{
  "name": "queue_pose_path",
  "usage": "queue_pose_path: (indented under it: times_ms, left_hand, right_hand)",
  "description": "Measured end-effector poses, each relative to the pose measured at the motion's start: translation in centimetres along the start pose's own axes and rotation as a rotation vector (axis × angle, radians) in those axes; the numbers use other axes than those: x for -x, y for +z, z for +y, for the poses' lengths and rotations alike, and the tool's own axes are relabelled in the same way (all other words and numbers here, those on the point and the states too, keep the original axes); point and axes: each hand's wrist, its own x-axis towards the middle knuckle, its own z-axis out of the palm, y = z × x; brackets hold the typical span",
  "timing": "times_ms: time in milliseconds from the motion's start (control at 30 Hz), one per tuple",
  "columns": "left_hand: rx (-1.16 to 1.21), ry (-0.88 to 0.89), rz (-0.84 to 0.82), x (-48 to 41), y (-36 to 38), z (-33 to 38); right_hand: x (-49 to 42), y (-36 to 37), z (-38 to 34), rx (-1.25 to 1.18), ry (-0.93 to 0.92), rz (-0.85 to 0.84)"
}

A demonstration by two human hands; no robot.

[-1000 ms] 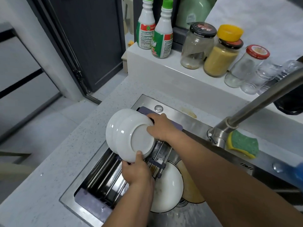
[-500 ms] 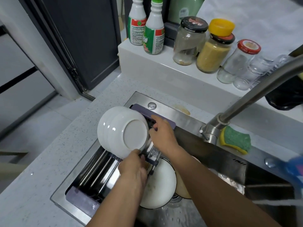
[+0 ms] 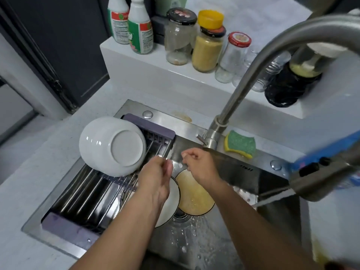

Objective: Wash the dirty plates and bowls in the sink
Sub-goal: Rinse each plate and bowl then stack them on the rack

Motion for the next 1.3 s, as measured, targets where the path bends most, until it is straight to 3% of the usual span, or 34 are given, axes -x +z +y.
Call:
queue_pose_path:
  times_ms: [367, 633, 1100, 1300]
  left_hand:
    - [-0.114, -0.191, -0.237, 0.2, -2.5, -5.7]
    - [-0.181, -0.252, -0.245, -1.8, -1.4, -7.5]
    - [-0.295, -0.252, -0.286, -3.9, -1.3, -8.8]
    - [-0.364, -0.277, -0.267, -3.8, -2.0, -10.5]
  right_hand:
    - [3.5, -3.6, 11.5, -0.101, 0.394, 0.143]
    - [2.7, -4.7, 17.4, 0.087, 0.543, 0.258]
    - [1.9, -4.0, 19.1, 0.255, 0.596, 0.127]
    - [3.2, -5.0, 19.1, 0.079, 0.703, 0.196]
